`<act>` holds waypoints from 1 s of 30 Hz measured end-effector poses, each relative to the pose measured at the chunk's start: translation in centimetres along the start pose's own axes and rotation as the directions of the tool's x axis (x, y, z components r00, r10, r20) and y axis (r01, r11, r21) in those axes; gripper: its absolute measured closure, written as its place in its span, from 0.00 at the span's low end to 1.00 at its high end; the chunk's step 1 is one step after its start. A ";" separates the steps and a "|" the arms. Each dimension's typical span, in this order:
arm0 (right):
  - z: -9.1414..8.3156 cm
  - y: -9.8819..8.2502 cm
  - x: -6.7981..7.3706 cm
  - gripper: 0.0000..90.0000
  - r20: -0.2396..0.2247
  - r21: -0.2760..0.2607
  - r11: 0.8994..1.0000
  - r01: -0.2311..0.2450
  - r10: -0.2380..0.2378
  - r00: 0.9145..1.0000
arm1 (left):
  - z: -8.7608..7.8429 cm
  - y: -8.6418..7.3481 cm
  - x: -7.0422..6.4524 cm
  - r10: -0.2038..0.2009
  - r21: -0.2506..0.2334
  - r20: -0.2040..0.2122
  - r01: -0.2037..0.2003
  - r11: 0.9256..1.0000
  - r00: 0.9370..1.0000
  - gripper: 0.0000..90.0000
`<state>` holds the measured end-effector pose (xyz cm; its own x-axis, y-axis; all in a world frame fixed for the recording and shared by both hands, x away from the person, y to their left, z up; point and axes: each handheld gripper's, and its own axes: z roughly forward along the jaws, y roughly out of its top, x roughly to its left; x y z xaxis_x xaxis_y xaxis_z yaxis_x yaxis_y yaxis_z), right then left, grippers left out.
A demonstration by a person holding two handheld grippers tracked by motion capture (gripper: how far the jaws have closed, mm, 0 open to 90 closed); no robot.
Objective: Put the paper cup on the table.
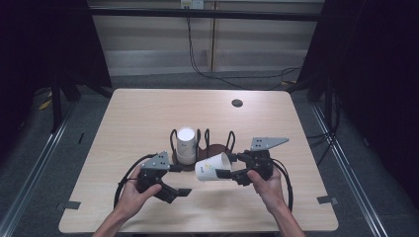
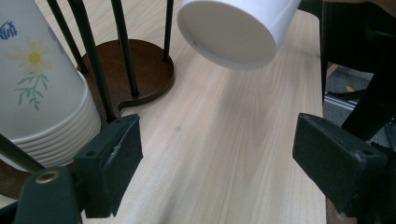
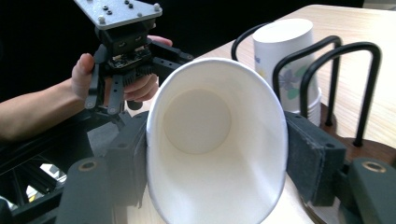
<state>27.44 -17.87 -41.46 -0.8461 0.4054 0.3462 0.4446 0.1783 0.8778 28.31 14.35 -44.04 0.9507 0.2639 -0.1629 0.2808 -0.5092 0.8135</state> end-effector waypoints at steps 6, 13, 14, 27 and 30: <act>-0.8 -0.2 -0.3 0.34 0.024 0.011 1.000 -0.006 0.006 1.000 | -0.2 0.0 0.3 -0.010 0.002 -0.030 0.010 1.000 0.999 0.18; -2.0 -0.7 -0.6 0.34 0.056 0.029 0.999 -0.019 0.018 0.998 | -0.8 -0.2 0.4 -0.011 0.018 -0.052 0.012 1.000 0.999 0.18; -2.3 -0.7 -0.6 0.34 0.064 0.032 0.999 -0.023 0.021 0.998 | -0.9 -0.3 0.4 -0.009 0.021 -0.057 0.010 1.000 0.998 0.18; -5.4 -1.0 -1.4 0.33 0.149 0.073 0.997 -0.035 0.023 0.989 | -2.5 -2.2 0.8 -0.030 0.036 -0.061 0.032 0.999 0.998 0.18; -5.8 -0.9 -1.4 0.33 0.167 0.092 0.995 -0.034 0.018 0.986 | -2.6 -2.5 0.9 -0.030 0.037 -0.064 0.033 0.999 0.998 0.18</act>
<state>26.48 -23.78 -40.81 -0.7768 0.5529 0.3014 0.4980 0.2466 0.8313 28.08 18.00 -44.72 0.9314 0.3310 -0.1515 0.3164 -0.5301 0.7867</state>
